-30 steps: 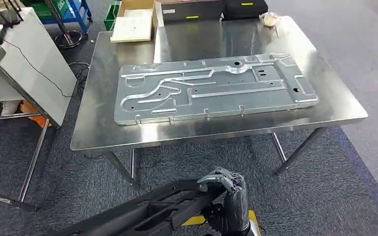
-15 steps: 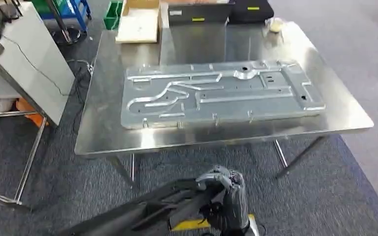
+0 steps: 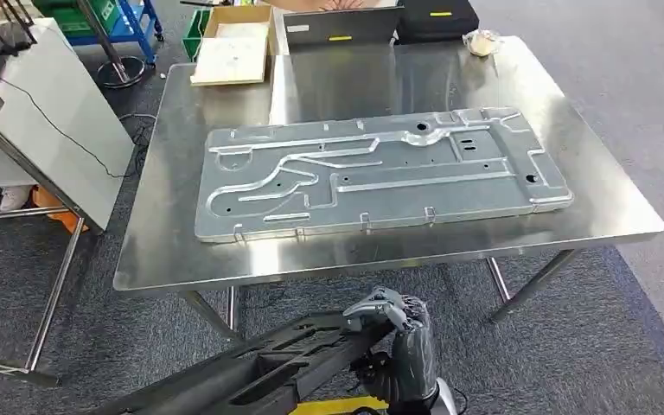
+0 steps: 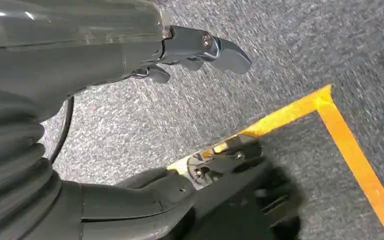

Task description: Take the parts from the cabinet and place them on the table.

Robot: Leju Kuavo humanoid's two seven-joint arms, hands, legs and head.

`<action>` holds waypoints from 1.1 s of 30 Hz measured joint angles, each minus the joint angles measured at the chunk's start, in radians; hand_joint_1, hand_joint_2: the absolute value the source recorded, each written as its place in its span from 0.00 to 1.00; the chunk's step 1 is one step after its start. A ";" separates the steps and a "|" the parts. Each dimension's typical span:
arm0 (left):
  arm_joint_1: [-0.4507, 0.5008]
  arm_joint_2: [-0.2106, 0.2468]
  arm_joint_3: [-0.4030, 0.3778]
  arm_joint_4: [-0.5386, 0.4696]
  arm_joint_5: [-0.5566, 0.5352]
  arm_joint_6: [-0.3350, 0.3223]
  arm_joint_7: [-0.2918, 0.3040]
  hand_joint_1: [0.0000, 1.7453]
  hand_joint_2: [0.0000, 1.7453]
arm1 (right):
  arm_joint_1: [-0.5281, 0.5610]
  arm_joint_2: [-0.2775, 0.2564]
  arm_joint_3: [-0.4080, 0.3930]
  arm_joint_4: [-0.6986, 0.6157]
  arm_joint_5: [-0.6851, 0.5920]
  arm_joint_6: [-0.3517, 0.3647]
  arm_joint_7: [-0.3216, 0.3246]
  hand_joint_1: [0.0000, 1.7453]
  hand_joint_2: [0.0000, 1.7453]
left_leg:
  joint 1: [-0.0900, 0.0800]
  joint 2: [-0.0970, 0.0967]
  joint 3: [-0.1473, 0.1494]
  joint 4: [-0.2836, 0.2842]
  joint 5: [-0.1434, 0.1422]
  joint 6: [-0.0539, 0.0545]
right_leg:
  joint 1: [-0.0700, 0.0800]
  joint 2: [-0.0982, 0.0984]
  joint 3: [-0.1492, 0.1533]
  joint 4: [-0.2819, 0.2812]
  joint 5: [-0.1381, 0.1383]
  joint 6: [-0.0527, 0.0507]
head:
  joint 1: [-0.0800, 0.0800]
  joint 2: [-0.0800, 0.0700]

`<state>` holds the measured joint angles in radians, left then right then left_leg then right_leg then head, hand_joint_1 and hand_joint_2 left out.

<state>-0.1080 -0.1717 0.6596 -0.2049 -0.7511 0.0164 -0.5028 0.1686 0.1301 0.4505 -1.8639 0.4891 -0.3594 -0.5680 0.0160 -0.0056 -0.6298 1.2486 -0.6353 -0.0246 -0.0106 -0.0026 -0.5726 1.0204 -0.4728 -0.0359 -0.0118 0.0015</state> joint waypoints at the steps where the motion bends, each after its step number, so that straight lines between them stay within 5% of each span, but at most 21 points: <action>1: 0.001 0.000 0.002 0.000 0.000 0.000 0.000 0.00 1.00 | 0.000 0.000 0.000 0.000 0.001 0.000 0.000 1.00 1.00 | 0.000 0.000 -0.037 0.060 -0.013 -0.001 | 0.002 0.000 0.001 0.001 -0.003 -0.002 | 0.000 0.000; 3: 0.003 0.000 0.003 0.000 0.000 -0.001 -0.003 0.00 1.00 | 0.000 0.000 -0.002 0.000 0.001 -0.002 0.000 1.00 1.00 | -0.001 0.000 -0.038 0.023 0.050 0.004 | 0.005 0.004 0.010 0.002 -0.009 -0.002 | 0.000 0.000; 5: 0.002 0.000 0.004 0.000 0.000 -0.003 -0.010 0.00 1.00 | 0.000 0.002 -0.005 -0.002 0.002 -0.005 0.000 1.00 1.00 | -0.006 0.000 0.032 -0.148 0.157 0.021 | 0.008 0.005 0.026 0.002 -0.018 0.000 | 0.000 0.000; 6: 0.002 0.002 0.005 0.000 0.000 -0.003 -0.012 0.00 1.00 | 0.000 0.004 -0.008 -0.003 0.003 -0.008 0.000 1.00 1.00 | -0.012 0.001 0.055 -0.218 0.182 0.037 | 0.006 0.005 0.027 0.001 -0.022 0.002 | 0.000 0.000; 10: 0.002 0.003 0.011 0.000 0.000 -0.004 -0.016 0.00 1.00 | 0.000 0.009 -0.014 -0.006 0.003 -0.015 0.001 1.00 1.00 | -0.021 0.000 0.065 -0.241 0.173 0.046 | 0.006 0.003 0.025 -0.003 -0.022 0.025 | 0.000 0.000; 12: 0.003 0.000 0.011 0.000 0.000 -0.005 -0.017 0.00 1.00 | 0.000 0.009 -0.016 -0.014 0.003 -0.016 0.001 1.00 1.00 | -0.006 0.003 0.084 -0.272 0.186 0.057 | 0.010 0.003 0.028 0.014 -0.038 0.037 | 0.000 0.000; 16: 0.001 -0.002 0.014 0.000 0.002 -0.008 -0.018 0.00 1.00 | 0.002 0.009 -0.017 -0.020 0.005 -0.018 0.004 1.00 1.00 | -0.006 0.004 0.085 -0.272 0.184 0.066 | -0.002 0.003 -0.110 0.275 -0.159 0.052 | 0.000 0.000; 18: 0.001 -0.003 0.019 0.000 0.006 -0.008 -0.017 0.00 1.00 | 0.002 0.009 -0.017 -0.020 0.005 -0.017 0.010 1.00 1.00 | -0.004 0.004 0.087 -0.269 0.179 0.063 | -0.009 0.003 -0.121 0.271 -0.120 0.059 | 0.000 0.000; 20: 0.001 -0.009 0.021 0.000 0.006 -0.006 -0.018 0.00 1.00 | 0.002 0.009 -0.018 -0.021 0.007 -0.017 0.015 1.00 1.00 | -0.001 0.000 0.091 -0.259 0.170 0.055 | -0.017 0.002 -0.047 0.107 -0.017 0.062 | 0.000 0.000; 21: 0.001 -0.011 0.021 0.000 0.006 -0.005 -0.018 0.00 1.00 | 0.002 0.009 -0.018 -0.022 0.008 -0.017 0.015 1.00 1.00 | -0.001 -0.001 0.091 -0.251 0.163 0.048 | -0.020 0.002 -0.012 0.025 0.010 0.062 | 0.000 0.000; 25: -0.001 -0.012 0.023 0.000 0.006 -0.003 -0.019 0.00 1.00 | 0.003 0.012 -0.023 -0.023 0.011 -0.021 0.016 1.00 1.00 | -0.002 -0.001 0.090 -0.247 0.156 0.020 | -0.004 0.009 -0.013 0.019 -0.003 0.036 | 0.000 0.000; 27: -0.002 -0.012 0.023 0.000 0.006 -0.003 -0.021 0.00 1.00 | 0.003 0.018 -0.027 -0.028 0.015 -0.022 0.017 1.00 1.00 | 0.003 0.000 0.088 -0.235 0.143 0.009 | -0.011 0.007 -0.006 0.007 0.003 0.022 | 0.000 0.000; 31: -0.001 -0.012 0.026 0.000 0.004 -0.002 -0.025 0.00 1.00 | 0.005 0.024 -0.048 -0.031 0.048 -0.066 0.045 1.00 1.00 | 0.004 0.000 -0.041 0.037 0.007 -0.003 | -0.007 0.003 -0.006 0.006 -0.001 0.008 | 0.000 0.000; 33: 0.005 -0.011 0.026 0.000 -0.002 -0.004 -0.030 0.00 1.00 | 0.003 0.024 -0.088 -0.034 0.086 -0.085 0.082 1.00 1.00 | 0.004 0.000 -0.057 0.061 0.027 -0.001 | -0.004 0.004 -0.003 0.007 -0.002 0.007 | 0.000 0.000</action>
<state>-0.1032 -0.1831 0.6855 -0.2049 -0.7534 0.0122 -0.5329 0.1721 0.1545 0.3626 -1.8982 0.5748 -0.4444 -0.4865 0.0202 -0.0053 -0.6868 1.3097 -0.6083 -0.0254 -0.0143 0.0010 -0.5756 1.0270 -0.4746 -0.0291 -0.0122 0.0012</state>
